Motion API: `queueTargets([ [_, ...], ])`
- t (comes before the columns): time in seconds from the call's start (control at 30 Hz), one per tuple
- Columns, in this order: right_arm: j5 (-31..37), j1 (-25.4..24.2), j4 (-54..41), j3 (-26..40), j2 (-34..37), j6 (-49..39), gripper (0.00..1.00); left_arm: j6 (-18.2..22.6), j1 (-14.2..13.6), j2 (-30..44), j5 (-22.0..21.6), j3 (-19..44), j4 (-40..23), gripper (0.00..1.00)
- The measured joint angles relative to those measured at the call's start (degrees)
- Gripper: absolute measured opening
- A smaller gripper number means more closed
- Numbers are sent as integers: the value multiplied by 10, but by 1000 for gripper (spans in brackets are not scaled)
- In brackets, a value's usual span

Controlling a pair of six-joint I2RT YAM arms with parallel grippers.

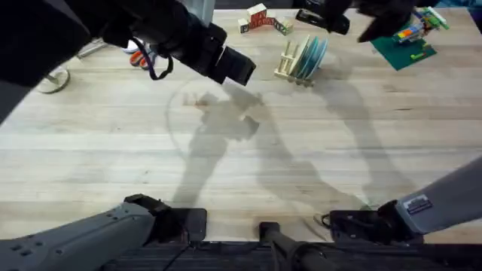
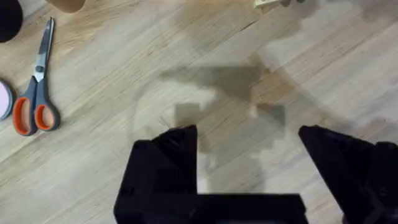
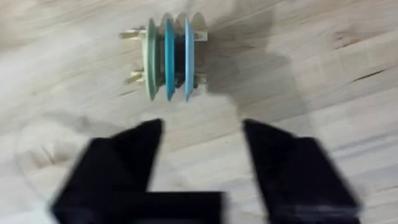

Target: Pick up the plates from the table one by one and place each into a slot on the dish rack.

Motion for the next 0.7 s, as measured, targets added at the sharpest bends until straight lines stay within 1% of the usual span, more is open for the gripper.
queueTargets([
  [0.03,0,2,-3,0,-12,-7,825,0,0,0,0,0,0,993],
  [0.07,1,5,-7,1,-22,-14,946,0,0,0,0,0,0,993],
  [0.1,3,10,-11,1,-32,-20,982,0,0,0,0,0,0,993],
  [0.37,38,71,-75,1,-104,-44,995,0,0,0,0,0,0,993],
  [0.53,52,104,-104,0,-128,-49,996,0,0,0,0,0,-4,993],
  [0.6,58,116,-102,-11,-139,-48,996,0,0,0,0,0,-7,993],
  [0.7,72,134,-89,-57,-166,-41,996,0,0,0,0,0,-10,993],
])
